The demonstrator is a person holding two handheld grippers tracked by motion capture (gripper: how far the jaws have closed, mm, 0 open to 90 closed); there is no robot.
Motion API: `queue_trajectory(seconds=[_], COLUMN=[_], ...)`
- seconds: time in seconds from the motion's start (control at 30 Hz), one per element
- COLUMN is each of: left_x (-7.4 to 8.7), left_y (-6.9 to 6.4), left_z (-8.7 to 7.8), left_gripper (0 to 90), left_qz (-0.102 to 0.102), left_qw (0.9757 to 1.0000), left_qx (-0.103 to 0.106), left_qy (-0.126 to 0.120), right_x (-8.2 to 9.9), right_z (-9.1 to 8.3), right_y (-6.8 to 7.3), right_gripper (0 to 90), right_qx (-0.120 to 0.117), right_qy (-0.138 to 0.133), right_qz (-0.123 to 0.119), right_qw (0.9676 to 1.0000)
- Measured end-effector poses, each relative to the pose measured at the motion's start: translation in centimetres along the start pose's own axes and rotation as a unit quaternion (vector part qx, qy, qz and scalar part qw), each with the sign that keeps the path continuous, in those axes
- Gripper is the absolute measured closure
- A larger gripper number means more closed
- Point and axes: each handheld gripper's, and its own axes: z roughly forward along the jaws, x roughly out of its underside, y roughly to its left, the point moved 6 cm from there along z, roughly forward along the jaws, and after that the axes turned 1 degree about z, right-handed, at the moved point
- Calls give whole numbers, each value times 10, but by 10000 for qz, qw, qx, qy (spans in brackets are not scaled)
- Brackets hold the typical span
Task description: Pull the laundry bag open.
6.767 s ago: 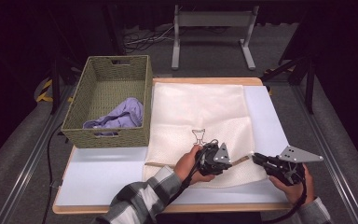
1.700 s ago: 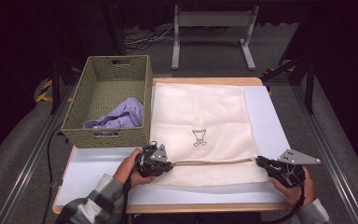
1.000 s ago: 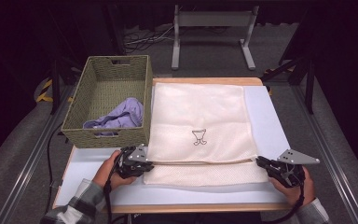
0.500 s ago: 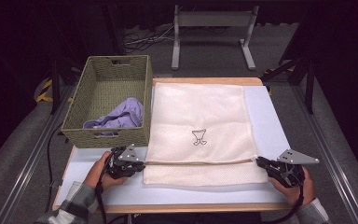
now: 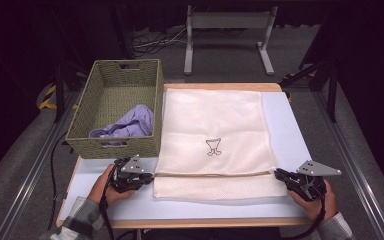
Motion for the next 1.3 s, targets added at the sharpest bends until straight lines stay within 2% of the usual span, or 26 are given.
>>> queue_trajectory(seconds=[0.53,0.7,0.93,1.03,1.1,1.17,1.23,1.3], left_x=[1,2,5,5,4,5,6,8], left_y=[1,0,0,-1,-2,-2,-4,-6], left_z=[0,0,-7,-11,-13,-14,-16,-17], left_gripper=[817,810,781,734,700,629,595,516], left_qz=[-96,-155,-262,-297,-391,-529,-541,-612], left_qw=[9998,9995,9984,9975,9961,9943,9935,9920], left_qx=[-126,-167,-281,-388,-488,-611,-691,-798], left_qy=[-123,-195,-405,-510,-617,-693,-725,-761], right_x=[3,6,6,7,7,6,4,2], right_z=[1,3,1,-1,-2,-4,-4,-4], right_y=[1,2,0,0,-1,-1,-1,1], right_gripper=[821,791,729,679,649,600,580,530], right_qx=[-37,7,5,47,117,128,147,127], right_qy=[105,230,218,169,151,90,30,-18], right_qz=[-28,-130,-70,-59,-57,-59,-110,-193], right_qw=[9999,9996,9997,9998,9998,9999,9998,9997])
